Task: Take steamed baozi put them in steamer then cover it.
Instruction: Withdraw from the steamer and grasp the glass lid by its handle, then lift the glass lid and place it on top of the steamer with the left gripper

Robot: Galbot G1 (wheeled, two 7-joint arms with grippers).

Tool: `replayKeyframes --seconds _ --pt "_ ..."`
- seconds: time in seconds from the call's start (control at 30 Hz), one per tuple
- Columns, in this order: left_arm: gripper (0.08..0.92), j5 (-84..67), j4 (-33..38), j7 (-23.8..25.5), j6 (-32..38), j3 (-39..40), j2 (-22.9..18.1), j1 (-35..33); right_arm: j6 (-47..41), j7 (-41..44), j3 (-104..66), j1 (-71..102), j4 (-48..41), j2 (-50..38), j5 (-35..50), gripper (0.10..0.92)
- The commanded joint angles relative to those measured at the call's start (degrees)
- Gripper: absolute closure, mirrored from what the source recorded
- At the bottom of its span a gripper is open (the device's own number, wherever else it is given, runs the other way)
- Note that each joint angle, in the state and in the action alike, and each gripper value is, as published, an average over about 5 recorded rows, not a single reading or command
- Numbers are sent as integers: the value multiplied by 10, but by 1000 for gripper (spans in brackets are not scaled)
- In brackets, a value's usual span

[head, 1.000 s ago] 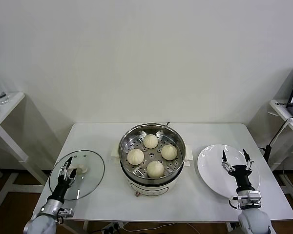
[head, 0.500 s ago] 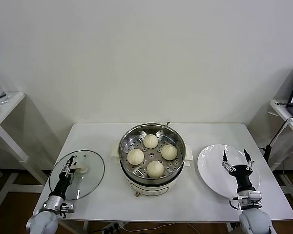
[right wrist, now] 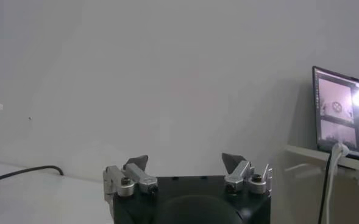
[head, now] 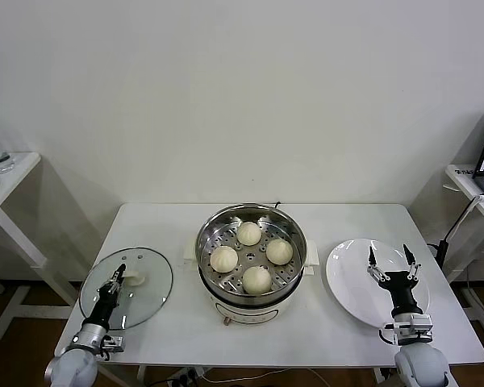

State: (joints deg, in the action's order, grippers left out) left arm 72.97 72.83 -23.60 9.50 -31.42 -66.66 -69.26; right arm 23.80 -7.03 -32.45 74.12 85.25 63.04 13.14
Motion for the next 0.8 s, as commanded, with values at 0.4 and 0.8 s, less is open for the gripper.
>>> replayKeyframes --seconds 0.4,0.8 --pt "814 -66 242 31 17 -166 73 -33 2 0 4 -3 0 7 -3 203" --pt "814 -71 535 133 -113 40 44 -83 5 1 -6 5 2 6 -2 203"
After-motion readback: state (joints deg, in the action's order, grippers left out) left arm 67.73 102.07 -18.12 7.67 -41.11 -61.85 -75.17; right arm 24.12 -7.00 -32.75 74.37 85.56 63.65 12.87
